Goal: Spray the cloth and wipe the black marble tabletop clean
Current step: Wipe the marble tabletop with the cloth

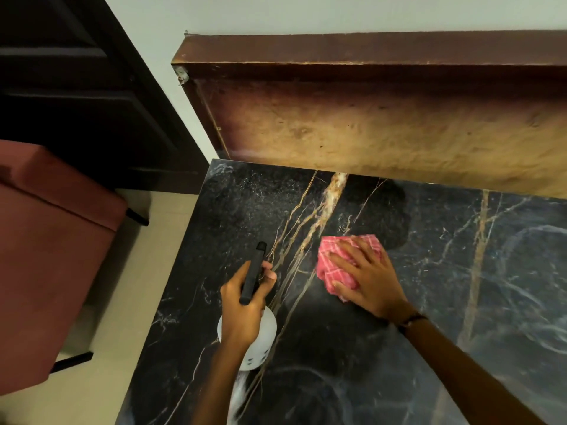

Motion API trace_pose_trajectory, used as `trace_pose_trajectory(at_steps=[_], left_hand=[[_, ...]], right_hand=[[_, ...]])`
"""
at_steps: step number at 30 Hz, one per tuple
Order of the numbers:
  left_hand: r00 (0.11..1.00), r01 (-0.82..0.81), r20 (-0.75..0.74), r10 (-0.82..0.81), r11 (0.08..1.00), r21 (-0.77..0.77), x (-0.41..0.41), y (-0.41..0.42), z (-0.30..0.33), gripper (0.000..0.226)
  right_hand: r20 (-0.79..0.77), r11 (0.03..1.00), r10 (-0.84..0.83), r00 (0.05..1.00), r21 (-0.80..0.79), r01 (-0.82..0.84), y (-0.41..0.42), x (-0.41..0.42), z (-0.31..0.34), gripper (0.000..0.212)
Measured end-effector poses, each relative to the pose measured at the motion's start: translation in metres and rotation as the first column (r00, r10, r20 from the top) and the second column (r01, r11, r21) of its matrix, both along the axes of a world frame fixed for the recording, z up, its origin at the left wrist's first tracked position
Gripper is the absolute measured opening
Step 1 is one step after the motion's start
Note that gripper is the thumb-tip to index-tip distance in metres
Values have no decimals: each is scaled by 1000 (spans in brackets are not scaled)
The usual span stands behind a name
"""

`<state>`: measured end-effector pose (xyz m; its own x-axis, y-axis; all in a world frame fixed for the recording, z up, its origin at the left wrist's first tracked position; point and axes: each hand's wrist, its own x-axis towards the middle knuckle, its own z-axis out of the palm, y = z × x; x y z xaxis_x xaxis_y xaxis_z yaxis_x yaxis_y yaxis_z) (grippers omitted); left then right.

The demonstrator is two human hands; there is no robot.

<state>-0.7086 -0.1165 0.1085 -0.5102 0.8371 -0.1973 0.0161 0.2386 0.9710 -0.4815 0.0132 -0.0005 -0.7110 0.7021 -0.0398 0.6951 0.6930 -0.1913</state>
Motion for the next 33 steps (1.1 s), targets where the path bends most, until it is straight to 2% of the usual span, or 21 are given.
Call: trace_pose_trajectory(at_steps=[3,6,8,10,12,15,17,19,21,23,25,29,33], left_hand=[[1000,-16,8,16,1000,-4,2,-15,2,9],[999,-34,-26,33,999,-24,3,-30,2,11],[998,-53,-22,52,998,-29,3,-42,2,12],[997,-76,-12,76,996,-35,5,-51,2,12],[995,-97,-17,97,995,-32,9,-59,2,13],[994,-107,-32,106,994,-22,15,-71,3,14],[993,-116,4,116,993,-23,20,-80,4,10],[990,-138,25,138,990,-25,25,-88,5,10],[986,-164,19,164,986,-23,28,-96,4,11],[984,-181,-6,181,983,-18,31,-103,3,12],[979,-205,-13,204,978,-27,34,-109,2,12],[977,-212,-43,211,977,-25,34,-120,-2,20],[974,-224,-42,223,975,-11,34,-124,4,20]], right_hand=[[9,993,-120,993,-4,120,7,37,1,69],[32,945,-326,945,-18,327,35,5,8,69],[33,933,-359,933,-12,360,39,-31,7,70],[4,962,-273,962,12,273,26,-63,6,68],[-21,994,-107,994,26,107,-8,-79,1,66],[-39,992,125,991,4,-125,-59,-58,1,63],[-45,977,212,976,-8,-213,-70,-24,1,63],[-55,983,184,981,-9,-185,-56,-1,1,63],[-40,998,64,997,-18,-65,-36,-8,2,63],[-16,997,-65,998,-47,64,-20,-40,4,63],[-10,992,-100,995,-76,99,-11,-82,4,63],[-8,997,72,997,-9,-72,-33,-138,3,65],[15,936,352,936,-3,-352,-97,-108,4,64]])
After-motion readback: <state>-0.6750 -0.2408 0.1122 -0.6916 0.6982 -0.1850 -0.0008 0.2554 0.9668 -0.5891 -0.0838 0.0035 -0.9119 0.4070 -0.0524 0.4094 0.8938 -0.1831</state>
